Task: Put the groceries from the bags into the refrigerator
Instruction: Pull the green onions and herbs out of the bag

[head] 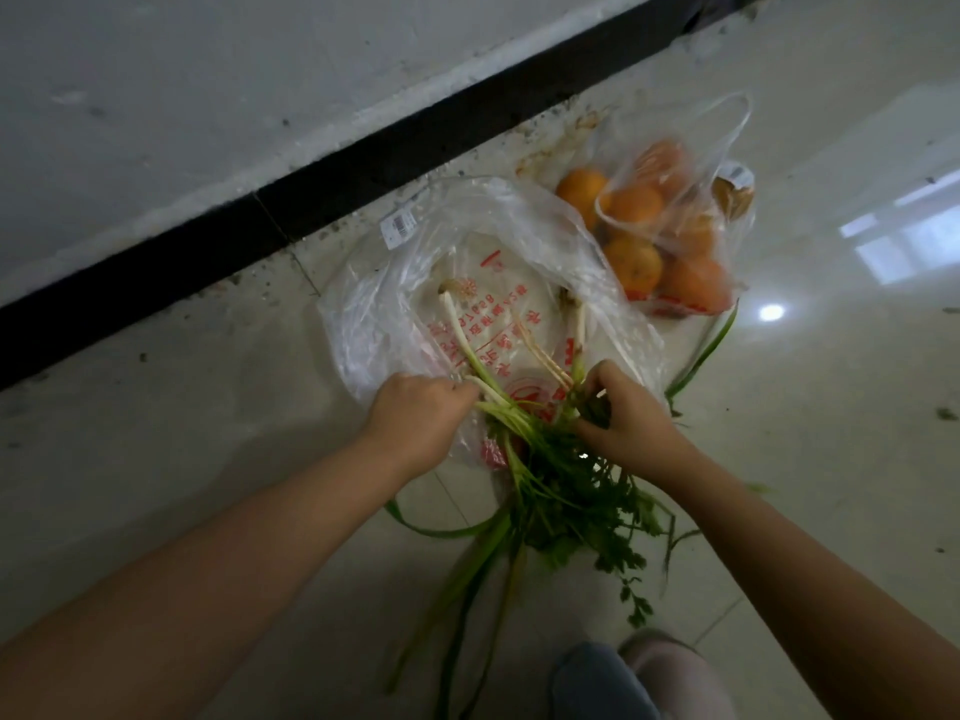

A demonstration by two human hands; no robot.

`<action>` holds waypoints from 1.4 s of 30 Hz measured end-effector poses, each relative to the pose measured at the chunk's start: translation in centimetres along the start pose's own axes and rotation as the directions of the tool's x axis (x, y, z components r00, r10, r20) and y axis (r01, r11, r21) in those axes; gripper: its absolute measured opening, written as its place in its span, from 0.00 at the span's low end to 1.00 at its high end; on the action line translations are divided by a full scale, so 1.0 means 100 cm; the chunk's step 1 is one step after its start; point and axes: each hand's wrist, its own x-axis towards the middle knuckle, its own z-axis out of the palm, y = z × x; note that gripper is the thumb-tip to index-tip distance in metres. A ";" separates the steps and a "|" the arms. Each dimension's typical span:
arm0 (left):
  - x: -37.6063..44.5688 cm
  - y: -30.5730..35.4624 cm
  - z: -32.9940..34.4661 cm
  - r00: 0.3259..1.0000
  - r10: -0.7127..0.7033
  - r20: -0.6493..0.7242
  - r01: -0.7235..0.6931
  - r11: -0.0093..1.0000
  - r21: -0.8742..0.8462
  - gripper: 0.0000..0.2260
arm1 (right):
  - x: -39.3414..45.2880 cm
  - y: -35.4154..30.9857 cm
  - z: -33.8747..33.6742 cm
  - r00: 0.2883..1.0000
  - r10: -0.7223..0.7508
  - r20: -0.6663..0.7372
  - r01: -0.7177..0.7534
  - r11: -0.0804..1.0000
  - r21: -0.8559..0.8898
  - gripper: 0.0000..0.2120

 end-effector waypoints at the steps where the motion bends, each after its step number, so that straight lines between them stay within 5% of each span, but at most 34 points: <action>1: 0.003 -0.001 -0.004 1.000 -0.004 -0.003 0.004 1.000 0.013 0.17 | -0.003 0.002 -0.002 1.000 0.022 -0.014 -0.022 0.999 0.050 0.13; 5: 0.018 0.002 -0.016 1.000 -0.016 0.023 0.014 0.996 0.083 0.17 | -0.011 0.010 -0.007 0.997 0.055 -0.045 -0.044 0.975 0.219 0.19; 10: 0.036 0.025 -0.007 0.974 0.212 0.084 -0.223 0.963 0.150 0.17 | -0.017 0.016 -0.002 0.982 0.154 -0.107 -0.098 0.906 0.411 0.15; 22: 0.040 0.039 0.007 0.923 0.299 0.243 -0.347 0.918 0.190 0.15 | -0.020 0.037 0.000 0.958 0.262 -0.118 -0.186 0.879 0.438 0.08; 27: 0.025 0.029 -0.004 0.973 0.232 0.009 -0.225 0.932 0.286 0.12 | -0.015 0.036 -0.002 0.959 0.264 -0.107 -0.184 0.861 0.473 0.06; 30: 0.012 0.024 -0.015 0.985 0.162 0.060 -0.172 0.952 0.254 0.05 | -0.012 0.032 -0.002 0.962 0.257 -0.093 -0.181 0.854 0.488 0.05; 34: 0.002 0.009 -0.008 0.996 0.093 -0.005 -0.092 0.992 0.083 0.16 | -0.009 0.023 -0.006 0.969 0.226 -0.096 -0.158 0.873 0.461 0.05; 38: -0.008 0.005 -0.006 0.988 -0.120 0.101 0.135 0.978 -0.156 0.17 | -0.009 0.021 -0.010 0.963 0.240 -0.122 -0.169 0.891 0.421 0.08; 42: -0.014 -0.001 -0.006 0.989 -0.097 0.114 0.125 0.954 -0.274 0.15 | -0.014 0.020 -0.016 0.954 0.277 -0.114 -0.208 0.887 0.413 0.08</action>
